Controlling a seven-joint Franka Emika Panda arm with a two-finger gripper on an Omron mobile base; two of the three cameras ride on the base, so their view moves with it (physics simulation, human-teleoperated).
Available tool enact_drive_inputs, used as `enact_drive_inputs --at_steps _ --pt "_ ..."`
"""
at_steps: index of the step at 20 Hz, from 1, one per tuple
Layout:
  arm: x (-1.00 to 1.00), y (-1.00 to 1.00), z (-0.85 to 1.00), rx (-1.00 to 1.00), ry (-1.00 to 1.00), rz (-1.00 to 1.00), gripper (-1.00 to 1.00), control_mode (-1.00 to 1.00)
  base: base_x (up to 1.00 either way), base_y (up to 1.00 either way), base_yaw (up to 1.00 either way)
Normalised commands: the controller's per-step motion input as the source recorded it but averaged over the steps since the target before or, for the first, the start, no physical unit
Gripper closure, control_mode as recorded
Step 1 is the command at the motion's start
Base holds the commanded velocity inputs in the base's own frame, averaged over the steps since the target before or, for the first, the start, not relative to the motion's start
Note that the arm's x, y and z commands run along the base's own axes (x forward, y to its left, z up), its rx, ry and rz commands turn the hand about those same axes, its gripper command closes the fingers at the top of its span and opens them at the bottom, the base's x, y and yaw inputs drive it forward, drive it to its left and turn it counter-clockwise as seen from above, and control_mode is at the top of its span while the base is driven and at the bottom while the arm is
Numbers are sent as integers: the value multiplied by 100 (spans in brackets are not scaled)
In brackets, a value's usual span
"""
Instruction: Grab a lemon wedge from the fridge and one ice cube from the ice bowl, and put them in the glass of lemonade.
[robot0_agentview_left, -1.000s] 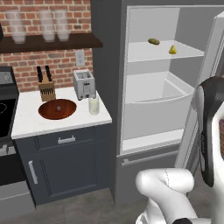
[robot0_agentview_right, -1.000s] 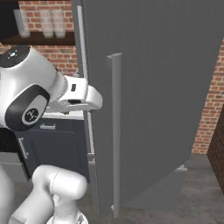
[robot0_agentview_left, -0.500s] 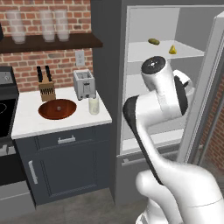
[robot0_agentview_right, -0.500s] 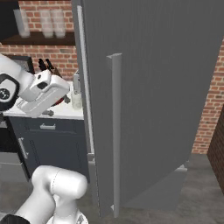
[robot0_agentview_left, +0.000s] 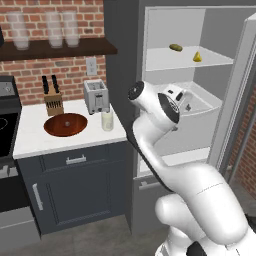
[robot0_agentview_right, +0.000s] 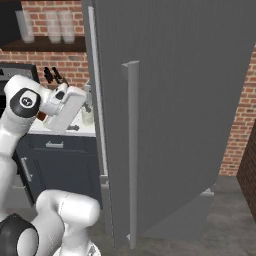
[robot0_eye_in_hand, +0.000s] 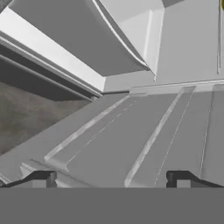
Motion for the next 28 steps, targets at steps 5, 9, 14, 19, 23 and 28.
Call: enact_drive_inputs --at_steps 5,9,14,19,23,28 --pt "59 -79 -19 -2 0 0 -100 -100 0 0 0" --pt "78 -59 -16 0 4 0 -100 -100 0 0 0" --pt "87 -48 -10 -2 13 0 -100 -100 0 0 0" --pt "-65 -99 -23 -2 0 -14 -100 -100 0 0 0" --pt "-96 -100 -23 0 -5 -15 -100 -100 0 0 0" --pt "-100 -100 -20 0 -7 -12 -100 -100 0 0 0"
